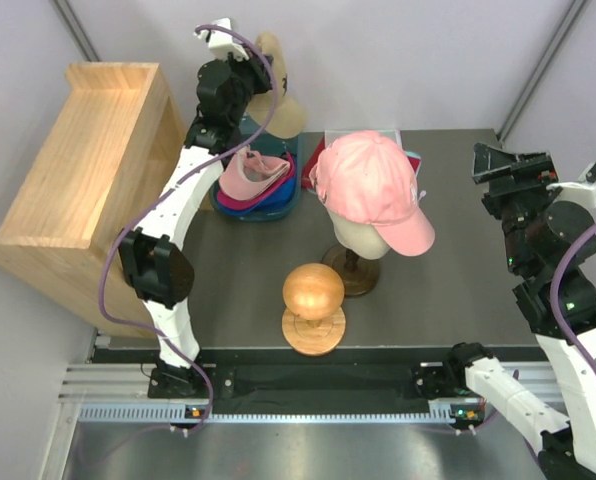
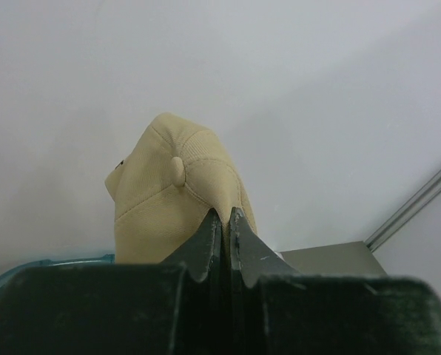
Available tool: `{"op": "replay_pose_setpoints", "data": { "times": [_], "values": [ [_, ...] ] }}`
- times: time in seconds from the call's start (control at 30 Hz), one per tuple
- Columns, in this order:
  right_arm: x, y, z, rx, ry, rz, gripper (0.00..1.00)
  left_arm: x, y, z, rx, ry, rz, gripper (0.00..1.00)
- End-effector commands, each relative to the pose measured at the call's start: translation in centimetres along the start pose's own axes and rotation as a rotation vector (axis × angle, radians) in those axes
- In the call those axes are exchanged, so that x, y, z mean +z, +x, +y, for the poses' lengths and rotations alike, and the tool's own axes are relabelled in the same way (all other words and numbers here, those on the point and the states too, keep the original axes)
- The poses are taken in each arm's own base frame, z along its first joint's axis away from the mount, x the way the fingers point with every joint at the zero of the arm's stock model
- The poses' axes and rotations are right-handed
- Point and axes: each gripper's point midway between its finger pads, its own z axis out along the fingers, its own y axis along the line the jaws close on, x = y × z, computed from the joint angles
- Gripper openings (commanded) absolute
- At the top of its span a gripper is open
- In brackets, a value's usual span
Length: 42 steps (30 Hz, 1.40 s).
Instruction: Stack the hats
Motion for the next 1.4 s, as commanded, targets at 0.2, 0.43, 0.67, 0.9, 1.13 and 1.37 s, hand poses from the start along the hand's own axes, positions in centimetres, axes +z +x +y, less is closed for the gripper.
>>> {"op": "replay_pose_setpoints", "data": {
  "times": [0.2, 0.43, 0.67, 0.9, 1.13, 1.37],
  "values": [
    [0.0, -0.6, 0.8, -0.017, -0.030, -0.012, 0.80, -3.1, -12.2, -6.1, 0.049, 0.084, -0.277, 0.00],
    [0.3, -0.7, 2.1, -0.014, -0.071, -0.003, 0.80, -6.9, -17.8, -8.6, 0.064, 0.129, -0.384, 0.00],
    [1.2, -1.1, 5.8, 0.050, -0.182, 0.005, 0.80, -11.5, -23.1, -11.1, 0.057, 0.176, -0.499, 0.00],
    [1.5, -1.4, 11.7, 0.101, -0.382, 0.059, 0.80, -15.5, -26.2, -15.2, -0.015, 0.297, -0.562, 0.00],
    [0.7, 0.6, 17.5, 0.126, -0.623, 0.170, 0.80, -17.9, -26.8, -19.0, -0.182, 0.446, -0.568, 0.00],
    [0.0, 2.7, 19.2, 0.150, -0.698, 0.236, 0.80, -19.2, -25.8, -22.7, -0.295, 0.548, -0.528, 0.00]
  ]
}}
